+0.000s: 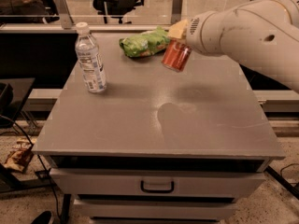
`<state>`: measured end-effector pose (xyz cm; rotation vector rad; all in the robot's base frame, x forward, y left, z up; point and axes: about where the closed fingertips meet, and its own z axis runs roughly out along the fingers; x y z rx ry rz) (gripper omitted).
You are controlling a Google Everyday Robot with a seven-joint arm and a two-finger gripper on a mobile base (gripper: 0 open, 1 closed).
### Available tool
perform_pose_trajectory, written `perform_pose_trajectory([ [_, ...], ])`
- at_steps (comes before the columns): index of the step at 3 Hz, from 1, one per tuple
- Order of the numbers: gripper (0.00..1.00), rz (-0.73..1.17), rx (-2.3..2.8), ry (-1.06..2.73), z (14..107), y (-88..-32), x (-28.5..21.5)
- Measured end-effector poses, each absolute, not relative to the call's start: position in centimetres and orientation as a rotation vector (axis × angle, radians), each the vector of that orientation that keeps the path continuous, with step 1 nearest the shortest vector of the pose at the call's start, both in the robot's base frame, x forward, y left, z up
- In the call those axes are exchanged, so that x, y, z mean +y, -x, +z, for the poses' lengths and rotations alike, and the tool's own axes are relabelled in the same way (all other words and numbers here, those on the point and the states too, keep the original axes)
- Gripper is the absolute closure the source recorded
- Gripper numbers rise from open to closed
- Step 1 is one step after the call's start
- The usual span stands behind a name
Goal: Place coke can upright
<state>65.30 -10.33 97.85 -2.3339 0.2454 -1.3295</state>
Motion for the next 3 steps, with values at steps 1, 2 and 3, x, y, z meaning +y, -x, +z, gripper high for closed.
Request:
perform_pose_trajectory([
  [1,1.0,-1.429,0.063,2.329,98.19,-65.55,-10.2],
  [2,1.0,-1.471,-0.034,2.355,98.48,-65.44,-10.14],
  [3,1.0,-1.471,-0.034,2.355,98.48,-65.44,-10.14],
])
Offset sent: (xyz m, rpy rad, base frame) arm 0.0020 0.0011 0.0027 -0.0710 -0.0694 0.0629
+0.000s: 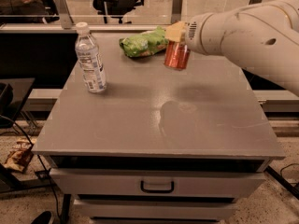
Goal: Place coke can upright
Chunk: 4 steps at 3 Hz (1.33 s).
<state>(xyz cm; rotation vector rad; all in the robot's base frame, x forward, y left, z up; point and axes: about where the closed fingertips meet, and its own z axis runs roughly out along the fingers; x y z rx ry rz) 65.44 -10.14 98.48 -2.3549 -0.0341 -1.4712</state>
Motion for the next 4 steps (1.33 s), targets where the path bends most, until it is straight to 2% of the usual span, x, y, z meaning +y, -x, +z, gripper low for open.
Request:
perform_pose_trajectory([
  [2,1.0,-1.668,-0.3,2.207,99.4,-64.9,-8.5],
  [4,1.0,-1.743,-0.541,2.13,97.4,-63.6,-8.0],
])
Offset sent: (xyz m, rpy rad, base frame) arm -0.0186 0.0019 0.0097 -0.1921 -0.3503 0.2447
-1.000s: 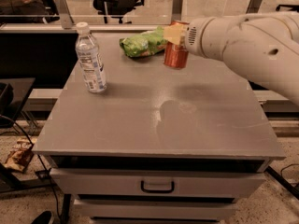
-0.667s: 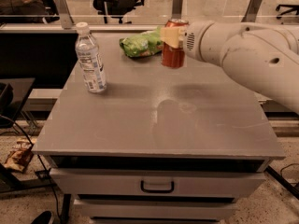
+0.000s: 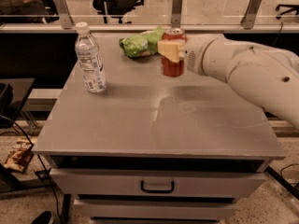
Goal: Place coke can upright
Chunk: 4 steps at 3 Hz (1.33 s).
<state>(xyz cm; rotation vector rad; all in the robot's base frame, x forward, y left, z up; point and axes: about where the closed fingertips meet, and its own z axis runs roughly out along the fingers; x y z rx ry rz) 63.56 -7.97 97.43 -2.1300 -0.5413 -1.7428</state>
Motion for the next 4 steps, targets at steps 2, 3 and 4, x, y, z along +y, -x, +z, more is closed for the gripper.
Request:
perform_pose_trajectory([
  [2,1.0,-1.86,-0.773,2.108,94.2,-61.7,-9.7],
  [3,1.0,-1.902,-0.776,2.081,93.0,-61.6,-10.1],
  [4,1.0,-1.916,-0.726,2.049,92.8,-61.8,-10.1],
])
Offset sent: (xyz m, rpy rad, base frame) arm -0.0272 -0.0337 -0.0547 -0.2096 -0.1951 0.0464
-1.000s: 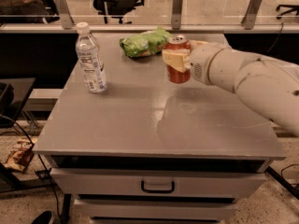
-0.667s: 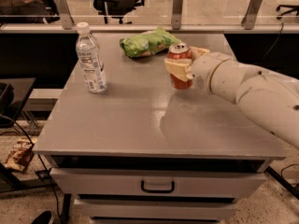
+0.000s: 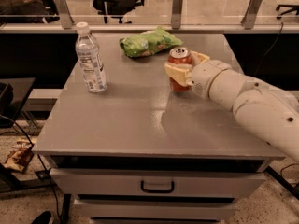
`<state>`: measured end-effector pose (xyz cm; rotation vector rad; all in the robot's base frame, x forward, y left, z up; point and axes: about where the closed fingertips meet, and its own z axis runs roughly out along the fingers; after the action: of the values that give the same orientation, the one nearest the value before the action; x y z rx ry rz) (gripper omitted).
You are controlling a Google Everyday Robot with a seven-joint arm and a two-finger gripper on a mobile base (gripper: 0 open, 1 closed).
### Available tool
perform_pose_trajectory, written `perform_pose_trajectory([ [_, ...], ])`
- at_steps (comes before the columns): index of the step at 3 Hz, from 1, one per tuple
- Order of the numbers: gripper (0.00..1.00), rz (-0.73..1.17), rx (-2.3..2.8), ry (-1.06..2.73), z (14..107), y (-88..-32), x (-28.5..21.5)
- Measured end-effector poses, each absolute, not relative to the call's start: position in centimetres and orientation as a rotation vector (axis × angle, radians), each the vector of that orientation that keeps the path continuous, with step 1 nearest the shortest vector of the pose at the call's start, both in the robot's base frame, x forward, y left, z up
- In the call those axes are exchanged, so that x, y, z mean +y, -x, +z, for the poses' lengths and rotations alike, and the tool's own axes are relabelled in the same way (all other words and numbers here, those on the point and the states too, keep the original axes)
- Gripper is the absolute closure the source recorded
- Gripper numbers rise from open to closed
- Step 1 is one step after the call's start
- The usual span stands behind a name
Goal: Place coke can upright
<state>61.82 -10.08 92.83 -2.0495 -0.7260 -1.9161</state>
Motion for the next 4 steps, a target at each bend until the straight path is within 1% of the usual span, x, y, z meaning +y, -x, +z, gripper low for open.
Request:
perform_pose_trajectory([
  [1,0.86,-1.919,-0.661,2.033,92.8,-61.9,-10.1],
  [3,0.39,-1.908,-0.587,2.014,92.2,-61.8,-9.9],
  [4,0.08,-1.902,-0.581,2.002,91.7,-61.7,-9.4],
])
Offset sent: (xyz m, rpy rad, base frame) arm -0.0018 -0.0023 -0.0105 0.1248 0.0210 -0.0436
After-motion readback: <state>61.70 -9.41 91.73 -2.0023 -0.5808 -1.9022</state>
